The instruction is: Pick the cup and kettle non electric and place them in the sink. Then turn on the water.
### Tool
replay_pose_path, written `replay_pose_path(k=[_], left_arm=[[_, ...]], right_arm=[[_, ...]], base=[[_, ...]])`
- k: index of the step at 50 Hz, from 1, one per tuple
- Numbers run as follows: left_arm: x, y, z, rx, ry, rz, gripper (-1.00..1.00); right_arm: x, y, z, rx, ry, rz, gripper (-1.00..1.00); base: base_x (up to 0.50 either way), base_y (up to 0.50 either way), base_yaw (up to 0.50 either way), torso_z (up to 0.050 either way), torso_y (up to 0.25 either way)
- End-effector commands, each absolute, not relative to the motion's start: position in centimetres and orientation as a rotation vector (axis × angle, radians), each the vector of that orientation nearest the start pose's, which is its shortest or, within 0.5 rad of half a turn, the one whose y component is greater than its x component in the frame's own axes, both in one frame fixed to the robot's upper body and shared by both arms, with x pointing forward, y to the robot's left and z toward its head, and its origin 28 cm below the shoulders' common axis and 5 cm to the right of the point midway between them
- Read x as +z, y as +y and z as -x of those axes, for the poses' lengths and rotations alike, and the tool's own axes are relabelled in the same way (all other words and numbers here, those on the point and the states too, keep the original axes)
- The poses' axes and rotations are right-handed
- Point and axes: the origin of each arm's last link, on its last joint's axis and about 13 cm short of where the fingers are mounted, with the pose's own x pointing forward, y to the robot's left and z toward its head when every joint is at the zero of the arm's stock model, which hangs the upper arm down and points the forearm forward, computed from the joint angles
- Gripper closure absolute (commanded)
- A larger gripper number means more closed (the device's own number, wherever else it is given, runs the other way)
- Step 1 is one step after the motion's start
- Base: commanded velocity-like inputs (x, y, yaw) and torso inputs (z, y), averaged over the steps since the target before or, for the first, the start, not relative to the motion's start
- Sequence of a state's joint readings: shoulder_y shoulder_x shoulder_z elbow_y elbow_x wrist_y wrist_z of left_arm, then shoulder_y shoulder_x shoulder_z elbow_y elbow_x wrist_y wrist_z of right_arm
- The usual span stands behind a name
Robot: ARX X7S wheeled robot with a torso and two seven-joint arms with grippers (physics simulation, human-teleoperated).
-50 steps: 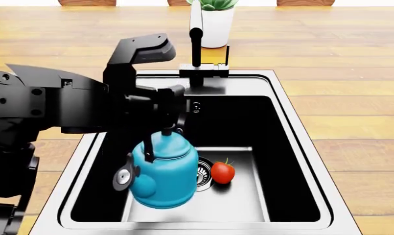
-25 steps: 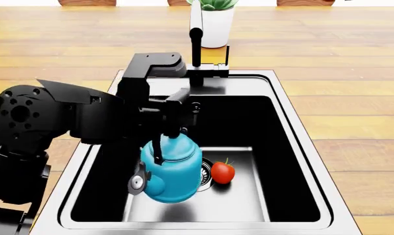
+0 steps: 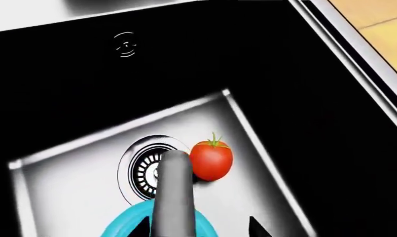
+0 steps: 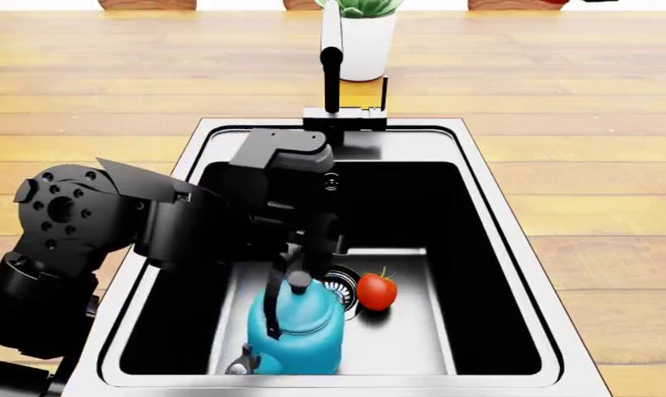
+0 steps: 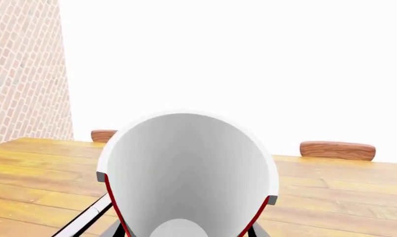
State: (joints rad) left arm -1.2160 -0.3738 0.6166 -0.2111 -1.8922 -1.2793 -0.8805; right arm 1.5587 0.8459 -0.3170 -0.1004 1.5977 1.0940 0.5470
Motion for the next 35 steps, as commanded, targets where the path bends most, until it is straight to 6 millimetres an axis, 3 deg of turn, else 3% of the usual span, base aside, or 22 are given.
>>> replay_pose_path(k=[1,17,27,35], left_arm=[[25.4,17.0,-29.2,-0.541,0.79,0.011,-1.0],[26.1,17.2,-29.0,-0.543,0.78,0.019,-1.0],[29.2,18.1,-28.1,-0.519,0.699,0.01,-1.0],[33.1,18.6,-26.8,-0.482,0.618,-0.056,-1.0]], right_arm=[[40.5,-19.3,-23.6,0.239,-0.171,-0.022,1.0],[40.7,-19.3,-23.6,0.239,-0.174,-0.023,1.0],[40.7,-18.8,-23.6,0.261,-0.166,-0.028,1.0],[40.4,-18.3,-23.8,0.282,-0.156,-0.033,1.0]], base=[[0.0,0.0,0.0,0.0,0.0],[0.0,0.0,0.0,0.0,0.0],[0.0,0.0,0.0,0.0,0.0],[0.0,0.0,0.0,0.0,0.0]])
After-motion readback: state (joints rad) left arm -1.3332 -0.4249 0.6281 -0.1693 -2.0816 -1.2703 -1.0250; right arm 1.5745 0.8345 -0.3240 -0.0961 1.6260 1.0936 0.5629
